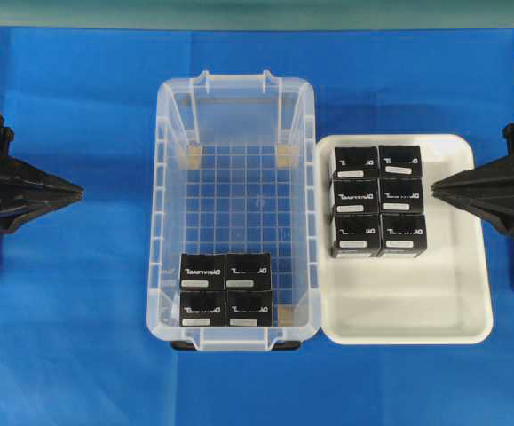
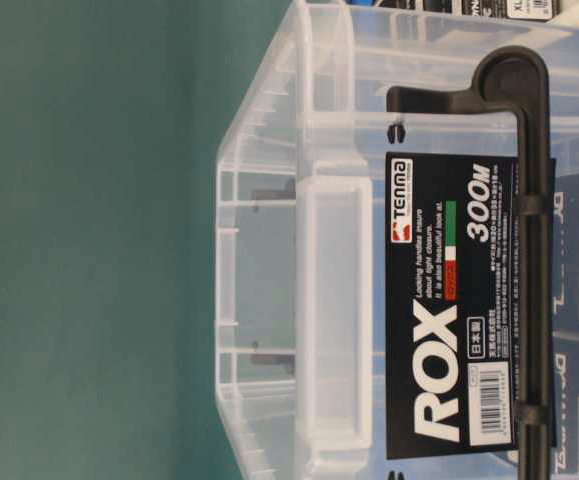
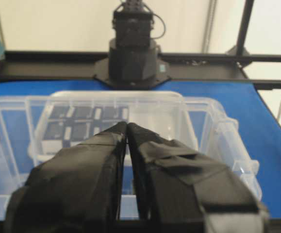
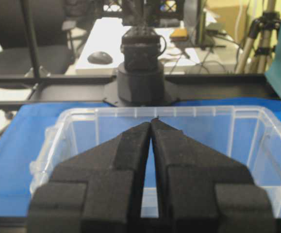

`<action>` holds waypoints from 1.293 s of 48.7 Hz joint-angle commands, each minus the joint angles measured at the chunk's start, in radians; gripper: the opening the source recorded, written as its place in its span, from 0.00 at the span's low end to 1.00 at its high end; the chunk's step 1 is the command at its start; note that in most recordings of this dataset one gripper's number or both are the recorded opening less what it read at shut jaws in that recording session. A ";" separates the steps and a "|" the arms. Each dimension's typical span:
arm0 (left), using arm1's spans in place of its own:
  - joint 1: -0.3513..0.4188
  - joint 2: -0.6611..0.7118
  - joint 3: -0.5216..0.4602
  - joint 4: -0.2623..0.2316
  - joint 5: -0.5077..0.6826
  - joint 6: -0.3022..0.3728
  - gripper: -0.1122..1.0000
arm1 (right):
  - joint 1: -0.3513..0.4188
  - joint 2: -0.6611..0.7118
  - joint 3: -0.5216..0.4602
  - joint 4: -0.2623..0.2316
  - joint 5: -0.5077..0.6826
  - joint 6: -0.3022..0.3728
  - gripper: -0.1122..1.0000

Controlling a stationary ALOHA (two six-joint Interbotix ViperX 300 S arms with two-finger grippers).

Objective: Pick the box from inside the plastic case
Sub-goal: 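Move the right gripper over the clear case toward the black boxes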

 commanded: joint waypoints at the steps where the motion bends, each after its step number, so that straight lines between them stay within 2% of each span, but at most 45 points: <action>1: -0.012 0.011 -0.015 0.011 0.014 -0.031 0.23 | 0.000 0.017 -0.003 0.005 -0.003 0.005 0.23; 5: -0.014 0.014 -0.026 0.012 0.025 -0.048 0.22 | -0.002 0.025 -0.003 0.049 0.044 0.023 0.26; 9: -0.012 0.012 -0.034 0.012 0.026 -0.051 0.13 | -0.002 0.031 -0.011 0.075 0.117 0.055 0.17; 16: -0.012 0.006 -0.048 0.012 0.071 -0.054 0.07 | -0.002 0.040 -0.052 0.075 0.244 0.117 0.11; 28: -0.012 0.009 -0.112 0.012 0.293 -0.054 0.07 | -0.005 0.110 -0.196 0.075 0.534 0.175 0.11; 41: -0.012 0.012 -0.167 0.014 0.410 -0.052 0.07 | -0.005 0.341 -0.443 0.075 0.825 0.183 0.11; 57: -0.014 0.018 -0.172 0.014 0.433 -0.063 0.07 | -0.005 0.713 -0.879 0.075 1.224 0.175 0.11; 63: -0.014 0.025 -0.172 0.014 0.440 -0.078 0.07 | -0.011 0.854 -1.051 0.075 1.367 0.149 0.11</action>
